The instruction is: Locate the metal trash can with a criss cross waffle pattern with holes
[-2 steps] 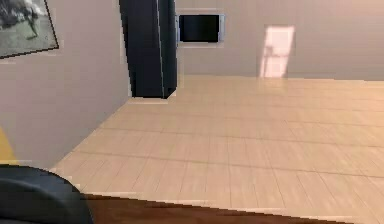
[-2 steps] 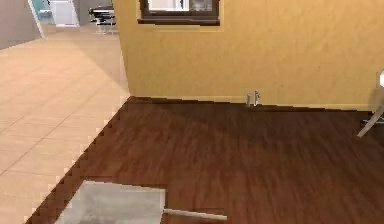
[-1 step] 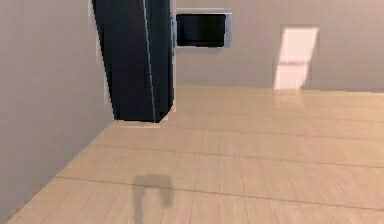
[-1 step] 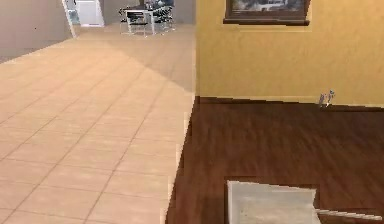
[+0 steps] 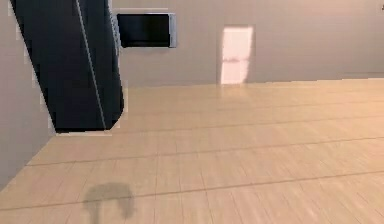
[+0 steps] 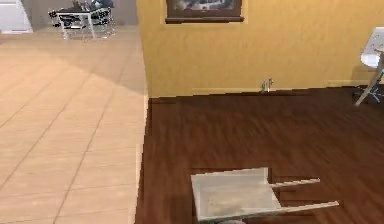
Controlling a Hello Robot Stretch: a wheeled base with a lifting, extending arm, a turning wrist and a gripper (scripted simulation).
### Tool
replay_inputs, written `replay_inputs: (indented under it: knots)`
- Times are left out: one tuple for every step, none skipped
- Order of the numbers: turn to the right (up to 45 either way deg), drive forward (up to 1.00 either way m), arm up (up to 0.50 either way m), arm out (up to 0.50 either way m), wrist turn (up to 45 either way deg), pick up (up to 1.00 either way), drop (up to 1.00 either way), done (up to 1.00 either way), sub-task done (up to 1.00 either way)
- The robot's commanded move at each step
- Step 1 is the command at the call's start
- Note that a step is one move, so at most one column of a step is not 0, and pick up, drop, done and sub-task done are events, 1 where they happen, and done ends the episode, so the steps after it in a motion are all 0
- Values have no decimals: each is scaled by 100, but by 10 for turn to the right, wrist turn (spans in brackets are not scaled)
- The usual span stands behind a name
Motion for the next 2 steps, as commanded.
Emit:
replay_inputs:
  knots:
    - [0, 20, 0, 0, 0, 0, 0, 0, 0]
    - [450, 0, 0, 0, 0, 0, 0, 0, 0]
